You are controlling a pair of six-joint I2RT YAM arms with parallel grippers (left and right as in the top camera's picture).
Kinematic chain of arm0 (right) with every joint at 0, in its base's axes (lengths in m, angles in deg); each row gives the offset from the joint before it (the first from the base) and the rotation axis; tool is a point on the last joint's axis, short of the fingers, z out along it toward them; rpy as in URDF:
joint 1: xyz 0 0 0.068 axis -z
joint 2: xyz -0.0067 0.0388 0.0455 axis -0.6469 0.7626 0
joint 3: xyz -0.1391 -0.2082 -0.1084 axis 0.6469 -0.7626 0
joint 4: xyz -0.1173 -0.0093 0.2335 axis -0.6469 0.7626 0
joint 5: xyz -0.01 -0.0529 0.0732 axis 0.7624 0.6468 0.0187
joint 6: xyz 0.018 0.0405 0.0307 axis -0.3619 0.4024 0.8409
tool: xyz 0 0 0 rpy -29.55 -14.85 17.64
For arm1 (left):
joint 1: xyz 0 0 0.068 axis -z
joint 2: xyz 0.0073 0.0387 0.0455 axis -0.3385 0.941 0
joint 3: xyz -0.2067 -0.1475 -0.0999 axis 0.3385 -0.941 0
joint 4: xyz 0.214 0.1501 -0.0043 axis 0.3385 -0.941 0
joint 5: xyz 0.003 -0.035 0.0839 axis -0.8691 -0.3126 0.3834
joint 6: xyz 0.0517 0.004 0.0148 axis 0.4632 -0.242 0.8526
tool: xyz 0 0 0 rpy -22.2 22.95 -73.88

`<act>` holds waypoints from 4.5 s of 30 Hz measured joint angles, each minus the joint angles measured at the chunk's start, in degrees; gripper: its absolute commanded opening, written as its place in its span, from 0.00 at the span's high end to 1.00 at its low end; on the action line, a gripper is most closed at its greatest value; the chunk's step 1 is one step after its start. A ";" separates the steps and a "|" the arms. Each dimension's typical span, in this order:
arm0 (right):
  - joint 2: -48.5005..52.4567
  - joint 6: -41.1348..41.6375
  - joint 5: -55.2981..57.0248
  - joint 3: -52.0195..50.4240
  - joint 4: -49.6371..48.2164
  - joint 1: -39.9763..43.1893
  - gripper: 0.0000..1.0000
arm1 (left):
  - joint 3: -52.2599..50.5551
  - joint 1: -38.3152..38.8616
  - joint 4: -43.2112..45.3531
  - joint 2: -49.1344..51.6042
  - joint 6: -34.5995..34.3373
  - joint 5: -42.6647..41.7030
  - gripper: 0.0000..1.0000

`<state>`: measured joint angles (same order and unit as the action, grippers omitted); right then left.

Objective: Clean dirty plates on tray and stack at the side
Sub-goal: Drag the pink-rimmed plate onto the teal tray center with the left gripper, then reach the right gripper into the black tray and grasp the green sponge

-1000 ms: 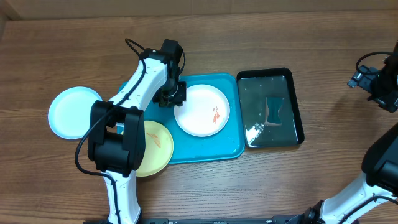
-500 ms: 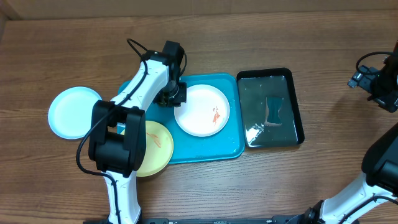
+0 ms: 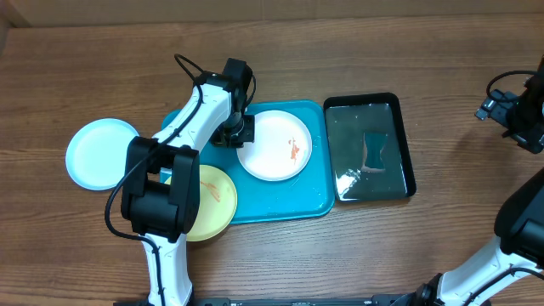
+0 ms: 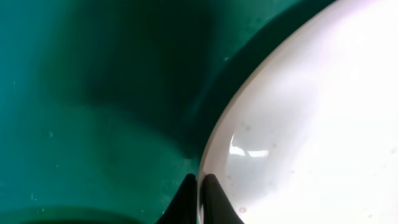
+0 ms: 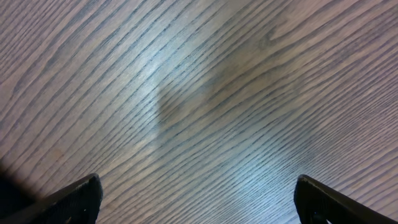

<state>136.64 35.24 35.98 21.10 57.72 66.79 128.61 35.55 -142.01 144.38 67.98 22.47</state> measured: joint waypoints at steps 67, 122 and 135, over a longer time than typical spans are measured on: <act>-0.02 -1.60 -8.07 -13.40 -2.58 -34.73 0.31 | -1.51 -3.13 1.62 -0.74 -4.22 -2.25 0.96; -0.02 -1.51 -7.54 -17.40 -6.08 -34.73 0.96 | -2.16 -3.13 0.24 -0.74 -3.82 -2.64 0.96; -0.02 -1.53 -7.93 -16.74 -5.27 -34.73 0.96 | -2.16 -3.13 2.21 -0.74 -3.82 -2.62 0.89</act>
<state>136.61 33.71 28.04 4.35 52.45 32.06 126.45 32.43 -139.80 143.64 64.16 19.85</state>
